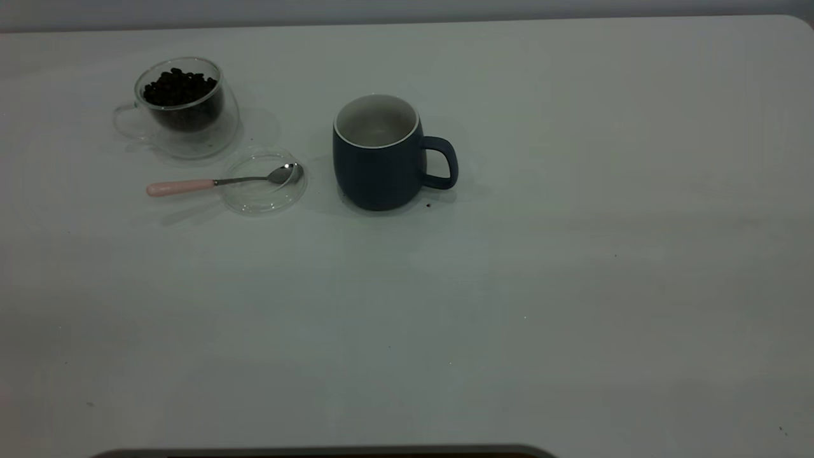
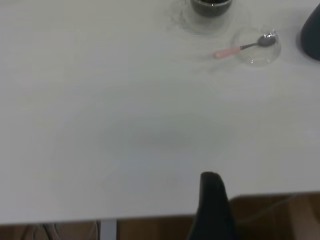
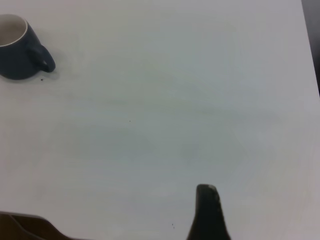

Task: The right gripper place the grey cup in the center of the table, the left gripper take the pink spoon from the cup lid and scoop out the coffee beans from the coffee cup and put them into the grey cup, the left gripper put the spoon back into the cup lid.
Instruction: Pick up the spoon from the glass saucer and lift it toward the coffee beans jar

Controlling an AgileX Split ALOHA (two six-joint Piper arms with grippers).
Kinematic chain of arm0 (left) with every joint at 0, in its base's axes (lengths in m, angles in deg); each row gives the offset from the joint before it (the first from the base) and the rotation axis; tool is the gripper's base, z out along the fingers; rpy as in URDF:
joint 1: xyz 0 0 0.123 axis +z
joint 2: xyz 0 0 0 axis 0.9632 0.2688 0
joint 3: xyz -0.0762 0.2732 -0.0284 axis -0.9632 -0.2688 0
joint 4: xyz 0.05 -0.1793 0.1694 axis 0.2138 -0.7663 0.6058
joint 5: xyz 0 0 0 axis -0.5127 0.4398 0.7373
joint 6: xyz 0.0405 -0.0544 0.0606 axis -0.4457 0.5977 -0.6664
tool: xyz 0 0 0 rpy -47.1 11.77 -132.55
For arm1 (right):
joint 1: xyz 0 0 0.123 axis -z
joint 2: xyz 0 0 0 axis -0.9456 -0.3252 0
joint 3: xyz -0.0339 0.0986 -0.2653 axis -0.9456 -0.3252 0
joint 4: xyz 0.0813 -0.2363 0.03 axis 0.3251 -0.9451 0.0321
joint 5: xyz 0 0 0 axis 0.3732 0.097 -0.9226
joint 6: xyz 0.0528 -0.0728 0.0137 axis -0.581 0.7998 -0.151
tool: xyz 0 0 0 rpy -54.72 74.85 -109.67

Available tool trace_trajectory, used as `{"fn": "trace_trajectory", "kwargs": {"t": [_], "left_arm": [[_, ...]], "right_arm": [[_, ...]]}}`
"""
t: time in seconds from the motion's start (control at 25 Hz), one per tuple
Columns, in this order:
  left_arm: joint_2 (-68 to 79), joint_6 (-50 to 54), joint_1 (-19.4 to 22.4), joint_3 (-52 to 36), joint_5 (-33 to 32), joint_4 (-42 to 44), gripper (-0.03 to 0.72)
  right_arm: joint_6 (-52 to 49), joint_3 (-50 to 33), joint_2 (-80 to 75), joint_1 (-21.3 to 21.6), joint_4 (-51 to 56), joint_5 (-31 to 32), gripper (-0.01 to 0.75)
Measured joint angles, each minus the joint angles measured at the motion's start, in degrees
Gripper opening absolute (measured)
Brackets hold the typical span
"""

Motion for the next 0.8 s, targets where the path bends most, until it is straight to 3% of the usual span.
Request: {"fn": "trace_trajectory", "kwargs": {"t": [0.16, 0.52, 0.8], "left_arm": [[12.0, 1.1, 0.0, 5.0, 1.2, 0.3, 0.589], [50.1, 2.9, 0.0, 20.7, 16.4, -1.3, 0.589], [75.9, 2.1, 1.1, 31.7, 18.2, -4.3, 0.589]], "right_arm": [[0.1, 0.0, 0.1, 0.0, 0.0, 0.0, 0.591], [0.1, 0.0, 0.0, 0.0, 0.0, 0.0, 0.591], [0.1, 0.0, 0.0, 0.0, 0.0, 0.0, 0.591]]}}
